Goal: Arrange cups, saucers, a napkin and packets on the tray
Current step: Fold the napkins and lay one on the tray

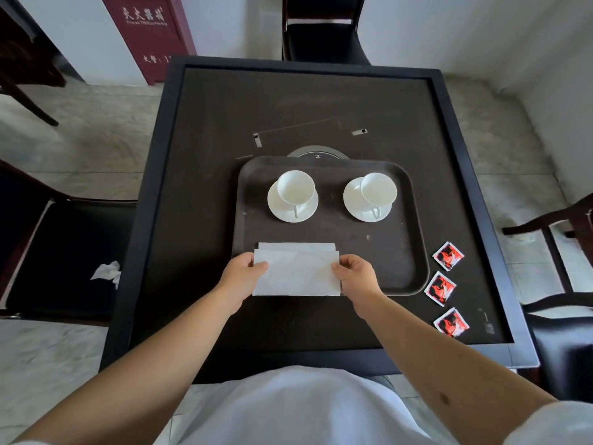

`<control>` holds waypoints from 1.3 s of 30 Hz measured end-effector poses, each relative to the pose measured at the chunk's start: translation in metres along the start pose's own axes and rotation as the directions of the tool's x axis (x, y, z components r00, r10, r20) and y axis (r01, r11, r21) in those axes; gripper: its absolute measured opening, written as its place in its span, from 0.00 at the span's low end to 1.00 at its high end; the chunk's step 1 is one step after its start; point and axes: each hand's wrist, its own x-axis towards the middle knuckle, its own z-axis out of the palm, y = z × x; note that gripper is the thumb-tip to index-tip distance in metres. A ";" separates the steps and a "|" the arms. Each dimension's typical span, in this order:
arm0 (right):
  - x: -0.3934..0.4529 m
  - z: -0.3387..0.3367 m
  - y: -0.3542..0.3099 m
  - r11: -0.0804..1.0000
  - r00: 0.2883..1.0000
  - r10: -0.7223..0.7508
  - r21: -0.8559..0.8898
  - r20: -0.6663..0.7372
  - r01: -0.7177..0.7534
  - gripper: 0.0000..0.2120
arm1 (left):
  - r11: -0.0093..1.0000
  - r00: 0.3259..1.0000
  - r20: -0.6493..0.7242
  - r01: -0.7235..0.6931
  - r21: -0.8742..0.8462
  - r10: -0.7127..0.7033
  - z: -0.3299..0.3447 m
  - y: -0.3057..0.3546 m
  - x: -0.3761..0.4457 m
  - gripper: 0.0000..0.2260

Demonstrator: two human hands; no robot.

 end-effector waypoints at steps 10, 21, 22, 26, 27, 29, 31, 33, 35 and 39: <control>0.031 0.007 -0.001 0.977 0.997 -0.026 -0.215 -0.067 0.011 0.04 | 0.965 0.994 -0.097 -0.016 0.262 0.043 0.008 0.000 0.023 0.08; 0.043 0.008 0.000 0.949 0.992 -0.092 -0.309 -0.081 0.063 0.04 | 0.951 0.981 -0.174 -0.030 0.307 0.087 0.015 -0.001 0.033 0.07; 0.043 0.008 0.001 0.946 0.992 -0.098 -0.317 -0.079 0.068 0.04 | 0.950 0.980 -0.178 -0.034 0.311 0.093 0.016 -0.001 0.033 0.06; 0.045 0.009 0.002 0.943 0.991 -0.105 -0.325 -0.082 0.073 0.05 | 0.936 0.975 -0.193 -0.036 0.349 0.109 0.016 -0.002 0.035 0.06; 0.045 0.009 0.003 0.940 0.991 -0.109 -0.331 -0.080 0.077 0.05 | 0.935 0.974 -0.198 -0.036 0.354 0.113 0.016 -0.003 0.036 0.06; 0.046 0.009 0.003 0.935 0.990 -0.120 -0.344 -0.078 0.087 0.05 | 0.931 0.968 -0.217 -0.043 0.363 0.129 0.016 -0.004 0.037 0.05; 0.046 0.008 0.003 0.932 0.989 -0.127 -0.352 -0.077 0.092 0.05 | 0.921 0.958 -0.243 -0.049 0.385 0.153 0.017 -0.005 0.037 0.05; 0.047 0.008 0.003 0.930 0.989 -0.129 -0.357 -0.078 0.093 0.05 | 0.914 0.952 -0.256 -0.050 0.402 0.165 0.018 -0.006 0.037 0.04; 0.047 0.008 0.004 0.926 0.988 -0.131 -0.366 -0.080 0.093 0.05 | 0.918 0.950 -0.264 -0.050 0.394 0.165 0.018 -0.007 0.039 0.03; 0.048 0.009 0.004 0.924 0.987 -0.136 -0.371 -0.089 0.094 0.05 | 0.931 0.947 -0.281 -0.045 0.362 0.155 0.017 -0.008 0.041 0.02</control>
